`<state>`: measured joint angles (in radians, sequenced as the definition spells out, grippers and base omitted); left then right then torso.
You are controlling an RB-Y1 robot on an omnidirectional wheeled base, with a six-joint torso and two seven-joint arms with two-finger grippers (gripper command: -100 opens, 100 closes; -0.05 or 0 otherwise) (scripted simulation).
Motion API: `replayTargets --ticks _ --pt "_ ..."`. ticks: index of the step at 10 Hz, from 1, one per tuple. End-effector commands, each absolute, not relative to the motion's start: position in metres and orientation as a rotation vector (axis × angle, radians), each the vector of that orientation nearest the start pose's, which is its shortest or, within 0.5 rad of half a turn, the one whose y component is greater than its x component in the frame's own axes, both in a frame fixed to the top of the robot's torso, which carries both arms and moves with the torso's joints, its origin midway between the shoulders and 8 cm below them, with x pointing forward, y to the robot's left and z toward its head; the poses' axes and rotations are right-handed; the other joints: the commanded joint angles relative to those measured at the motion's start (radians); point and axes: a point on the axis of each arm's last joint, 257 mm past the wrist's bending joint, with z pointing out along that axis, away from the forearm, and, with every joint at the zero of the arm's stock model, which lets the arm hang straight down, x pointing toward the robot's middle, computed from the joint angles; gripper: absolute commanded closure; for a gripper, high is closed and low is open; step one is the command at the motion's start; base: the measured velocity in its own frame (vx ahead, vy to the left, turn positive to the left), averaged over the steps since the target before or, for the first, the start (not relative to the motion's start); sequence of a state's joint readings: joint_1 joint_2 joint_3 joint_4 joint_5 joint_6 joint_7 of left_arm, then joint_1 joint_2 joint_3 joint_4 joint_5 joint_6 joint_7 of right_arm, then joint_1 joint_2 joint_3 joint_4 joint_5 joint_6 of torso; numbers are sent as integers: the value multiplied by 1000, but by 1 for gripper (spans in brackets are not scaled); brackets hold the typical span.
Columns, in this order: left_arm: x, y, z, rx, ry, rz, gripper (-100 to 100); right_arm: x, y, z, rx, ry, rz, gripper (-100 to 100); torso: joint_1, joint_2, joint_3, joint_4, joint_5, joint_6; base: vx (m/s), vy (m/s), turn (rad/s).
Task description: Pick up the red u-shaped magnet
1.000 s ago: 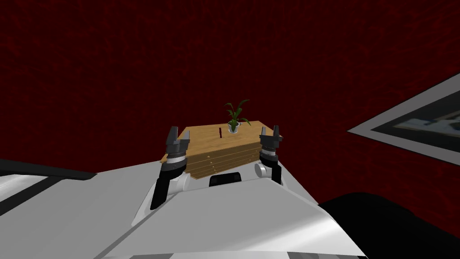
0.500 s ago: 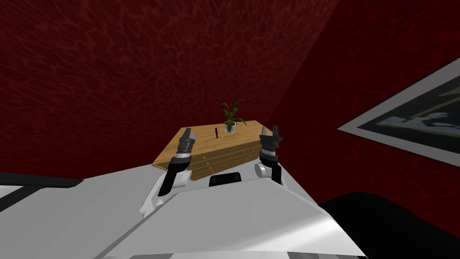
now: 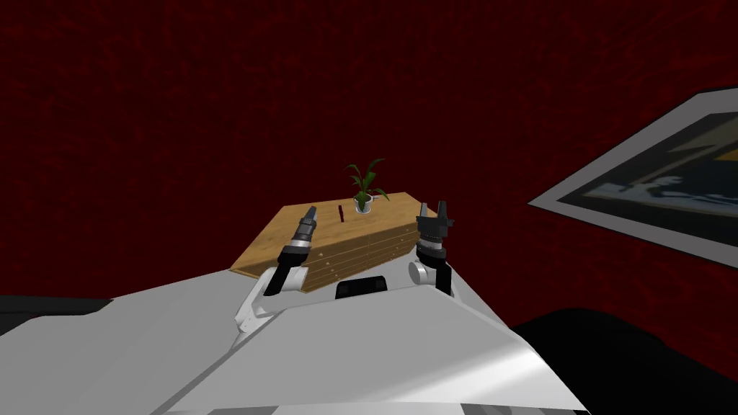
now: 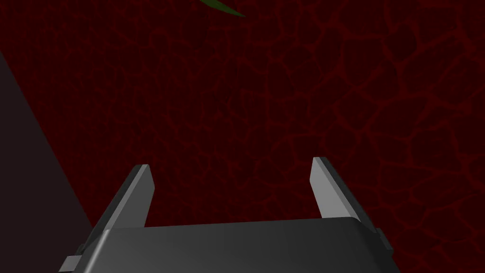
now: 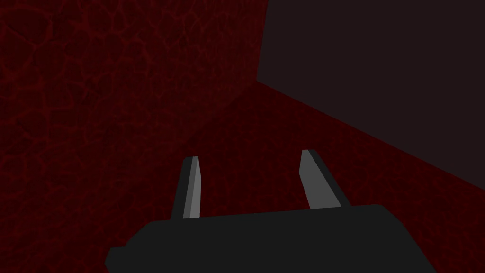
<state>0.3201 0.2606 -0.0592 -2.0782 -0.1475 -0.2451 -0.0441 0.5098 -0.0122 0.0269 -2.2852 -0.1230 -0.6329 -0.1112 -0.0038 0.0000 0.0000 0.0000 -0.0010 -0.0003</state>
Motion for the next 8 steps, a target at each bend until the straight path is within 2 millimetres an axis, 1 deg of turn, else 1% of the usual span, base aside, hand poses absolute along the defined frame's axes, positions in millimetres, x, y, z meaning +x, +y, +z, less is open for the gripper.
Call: replayTargets --ticks 1,2,4,5,6,7,8 --pt "446 237 -83 -550 1174 -1065 -100 317 -284 47 661 420 1529 0 0 0 0 0 0 0 -2 -63 -55" --pt "446 237 -83 -550 1174 -1065 -100 317 -284 47 661 420 1529 0 0 0 0 0 0 0 1 -48 -30" --pt "467 243 -106 -531 1263 -975 -100 317 -284 47 661 420 1529 0 0 0 0 0 0 0 4 -60 -85" --pt "467 244 -108 -537 1268 -970 -100 317 -284 47 661 420 1529 0 0 0 0 0 0 0 -1 -55 -28" --pt "477 249 -120 -530 1311 -921 -100 317 -284 47 661 420 1529 0 0 0 0 0 0 0 4 -61 -52" --pt "477 249 -120 -531 1312 -921 -100 317 -284 47 661 420 1529 0 0 0 0 0 0 0 3 -48 -38" --pt "487 255 -132 -525 1354 -871 -100 317 -284 47 661 420 1529 0 1 0 0 0 0 0 -1 -51 -69"
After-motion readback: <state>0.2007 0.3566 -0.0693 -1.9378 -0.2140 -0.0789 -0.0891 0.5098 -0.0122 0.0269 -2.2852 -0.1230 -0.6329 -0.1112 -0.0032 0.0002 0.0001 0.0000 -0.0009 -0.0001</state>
